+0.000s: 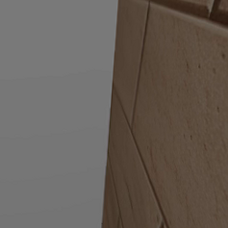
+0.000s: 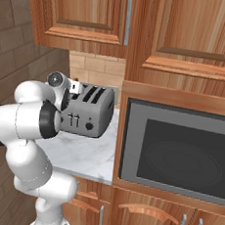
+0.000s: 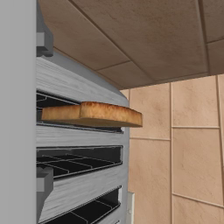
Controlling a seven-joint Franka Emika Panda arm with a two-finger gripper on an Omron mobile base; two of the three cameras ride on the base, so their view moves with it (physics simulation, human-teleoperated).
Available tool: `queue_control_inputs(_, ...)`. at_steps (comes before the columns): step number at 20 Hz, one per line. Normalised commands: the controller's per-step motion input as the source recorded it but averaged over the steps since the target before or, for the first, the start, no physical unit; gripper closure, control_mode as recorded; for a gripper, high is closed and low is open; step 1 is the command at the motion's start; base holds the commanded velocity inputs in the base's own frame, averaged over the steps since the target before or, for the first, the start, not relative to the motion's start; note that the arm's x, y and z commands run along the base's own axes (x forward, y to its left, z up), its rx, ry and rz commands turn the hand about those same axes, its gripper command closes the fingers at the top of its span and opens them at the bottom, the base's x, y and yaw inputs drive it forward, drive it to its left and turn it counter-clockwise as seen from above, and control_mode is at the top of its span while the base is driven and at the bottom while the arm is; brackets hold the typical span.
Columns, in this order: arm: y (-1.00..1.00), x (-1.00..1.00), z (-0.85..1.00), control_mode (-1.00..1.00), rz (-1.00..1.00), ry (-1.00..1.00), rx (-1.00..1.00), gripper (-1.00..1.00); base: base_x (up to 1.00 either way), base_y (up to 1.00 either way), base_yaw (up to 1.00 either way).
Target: Start the toaster. Once the lever pops up, take the bread to the plate on the dining counter.
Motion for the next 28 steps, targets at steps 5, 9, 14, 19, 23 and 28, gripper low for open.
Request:
queue_control_inputs(5, 0.0, 0.07, 0.0, -1.0, 0.0, 0.0, 0.0, -1.0, 0.0, 0.0, 0.0)
queue_control_inputs(9, 0.0, 0.12, 0.0, -1.0, 0.0, 0.0, 0.0, -1.0, 0.0, 0.0, 0.0)
queue_control_inputs(14, 0.0, 0.17, 0.0, -1.0, 0.0, 0.0, 0.0, -1.0, 0.0, 0.0, 0.0)
queue_control_inputs(19, 0.0, 0.13, 0.0, -1.0, 0.0, 0.0, 0.0, -1.0, 0.0, 0.0, 0.0)
queue_control_inputs(23, 0.0, 0.09, 0.0, -1.0, 0.0, 0.0, 0.0, -1.0, 0.0, 0.0, 0.0)
queue_control_inputs(28, 0.0, 0.07, 0.0, -1.0, 0.0, 0.0, 0.0, -1.0, 0.0, 0.0, 0.0)
